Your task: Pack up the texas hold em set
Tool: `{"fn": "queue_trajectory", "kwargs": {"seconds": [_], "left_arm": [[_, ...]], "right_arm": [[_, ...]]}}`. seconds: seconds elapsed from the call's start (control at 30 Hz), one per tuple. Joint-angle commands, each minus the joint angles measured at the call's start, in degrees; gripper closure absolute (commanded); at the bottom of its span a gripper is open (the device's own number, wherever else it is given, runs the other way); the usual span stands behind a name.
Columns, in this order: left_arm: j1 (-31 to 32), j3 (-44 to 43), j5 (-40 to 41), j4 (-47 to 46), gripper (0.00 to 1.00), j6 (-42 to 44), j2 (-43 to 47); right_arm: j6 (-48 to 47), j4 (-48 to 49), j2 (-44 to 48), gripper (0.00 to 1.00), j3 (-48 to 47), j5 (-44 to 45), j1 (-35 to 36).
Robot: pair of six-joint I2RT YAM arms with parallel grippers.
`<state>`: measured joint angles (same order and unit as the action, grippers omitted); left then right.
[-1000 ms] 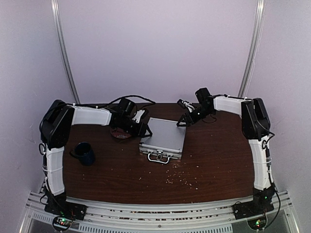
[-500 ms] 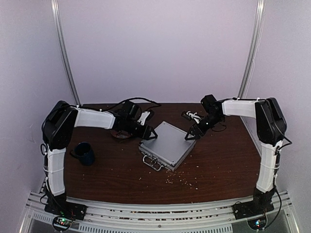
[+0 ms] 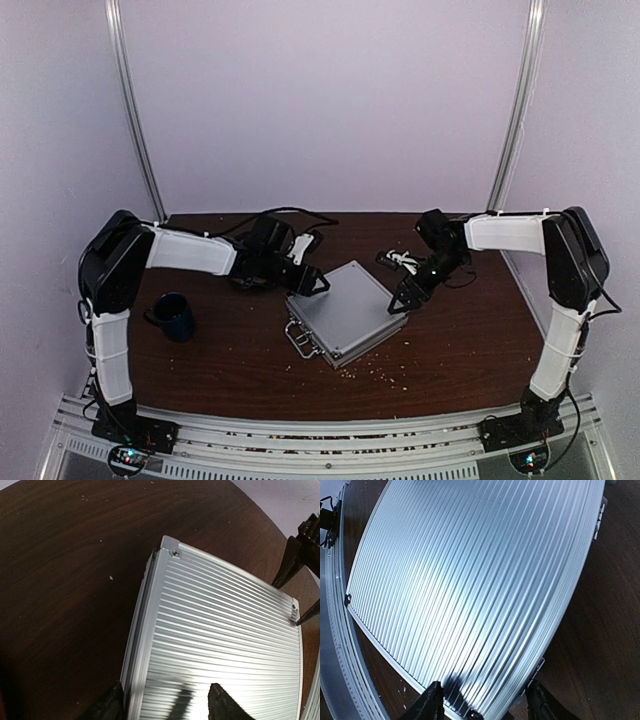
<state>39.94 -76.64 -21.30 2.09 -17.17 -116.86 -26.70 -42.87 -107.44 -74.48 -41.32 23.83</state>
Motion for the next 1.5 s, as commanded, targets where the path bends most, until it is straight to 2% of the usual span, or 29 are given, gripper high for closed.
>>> {"fn": "queue_trajectory", "kwargs": {"seconds": [0.0,0.1,0.23,0.33,0.43,0.63,0.93,1.1,1.23,1.33,1.47], "left_arm": [[0.5,1.3,6.1,2.4,0.41,2.1,7.2],[-0.7,2.4,5.4,2.5,0.38,1.0,7.5],[-4.6,3.3,-1.4,0.6,0.35,-2.3,5.1],[-6.0,0.8,-7.1,3.1,0.35,-1.7,1.4],[-5.7,0.2,-12.8,4.8,0.36,-0.2,0.5],[-2.4,4.9,-17.0,4.7,0.37,1.9,4.1],[2.9,14.4,-11.4,2.2,0.41,-1.1,11.3],[2.9,16.6,-3.2,4.2,0.41,-2.4,18.4],[3.0,19.8,5.0,6.5,0.36,-2.8,27.8],[3.6,24.2,3.2,6.6,0.33,-3.4,33.6],[8.1,28.9,1.3,5.3,0.33,-5.2,37.3]], "right_arm": [[-0.3,-3.4,2.6,0.43,-1.9,4.4,-0.2],[-0.3,-3.2,3.4,0.42,-1.9,5.8,-0.2],[-0.3,-3.1,3.8,0.42,-1.7,6.2,-0.2],[-0.3,-3.2,4.2,0.41,-1.7,6.2,-0.2],[-0.5,-3.5,5.1,0.42,-1.7,6.4,-0.2],[-0.6,-3.8,7.5,0.41,-1.8,7.7,-0.3],[-1.1,-3.1,8.0,0.4,-4.0,9.9,-0.2],[-2.0,-1.8,9.0,0.4,-5.8,6.3,0.4],[-1.0,0.5,8.8,0.41,-6.2,2.6,2.4],[-0.5,2.7,7.9,0.43,-4.6,0.2,4.5],[-0.4,6.6,6.7,0.44,-1.5,-0.5,7.2]]}}
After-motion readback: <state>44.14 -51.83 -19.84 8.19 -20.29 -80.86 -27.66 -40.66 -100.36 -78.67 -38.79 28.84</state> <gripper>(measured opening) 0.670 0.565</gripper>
